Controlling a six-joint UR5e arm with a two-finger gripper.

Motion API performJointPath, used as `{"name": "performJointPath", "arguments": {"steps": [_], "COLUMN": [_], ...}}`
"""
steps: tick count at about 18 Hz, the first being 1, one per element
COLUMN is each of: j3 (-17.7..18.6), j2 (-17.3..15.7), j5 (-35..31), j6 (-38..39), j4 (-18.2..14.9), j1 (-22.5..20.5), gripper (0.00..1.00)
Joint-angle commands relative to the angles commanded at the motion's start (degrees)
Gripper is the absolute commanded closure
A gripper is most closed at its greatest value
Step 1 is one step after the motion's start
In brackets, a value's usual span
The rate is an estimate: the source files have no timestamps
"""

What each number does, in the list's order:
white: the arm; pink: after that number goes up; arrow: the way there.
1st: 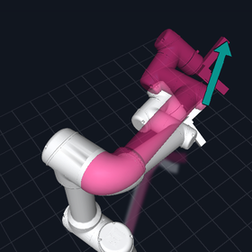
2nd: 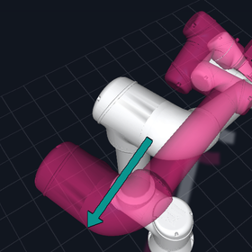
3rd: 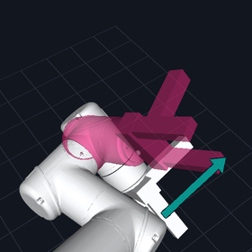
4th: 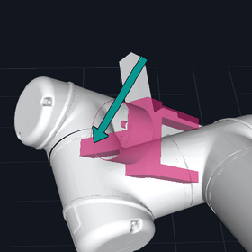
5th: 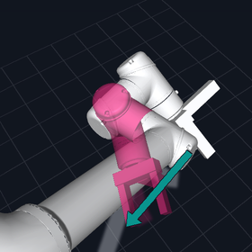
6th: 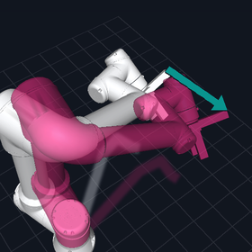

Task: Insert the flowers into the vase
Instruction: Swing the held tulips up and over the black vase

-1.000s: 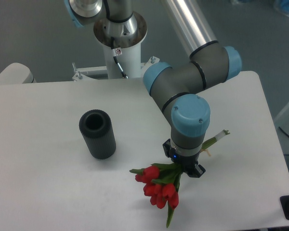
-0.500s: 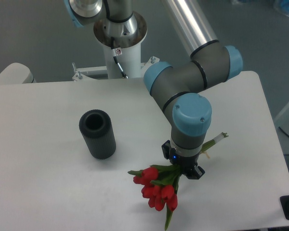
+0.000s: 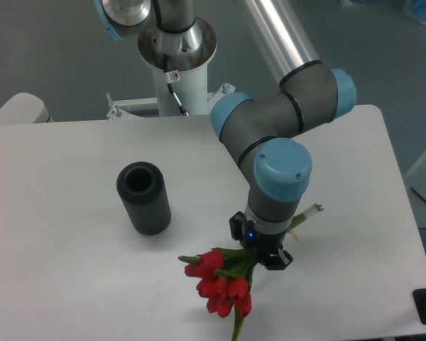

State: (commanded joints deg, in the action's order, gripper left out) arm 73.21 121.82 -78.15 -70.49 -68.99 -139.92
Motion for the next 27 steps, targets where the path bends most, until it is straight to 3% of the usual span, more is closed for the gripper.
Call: {"name": "performJointPath", "arguments": {"steps": [4, 11, 18, 21, 27], "j3": [0.00, -0.08, 1.31, 2.19, 9.92], "j2": [-0.09, -0.52, -4.13, -6.31, -13.09], "j5": [8.33, 37.87, 46.32, 55.86, 62.67], "j6": [3.68, 15.71, 16.44, 16.70, 15.82], "j4": [0.00, 0.00, 0.17, 0.18, 0.61], "j1": [0.18, 0.00, -0.17, -1.57, -5.70], "gripper": [0.83, 0.83, 0.83, 0.82, 0.82]}}
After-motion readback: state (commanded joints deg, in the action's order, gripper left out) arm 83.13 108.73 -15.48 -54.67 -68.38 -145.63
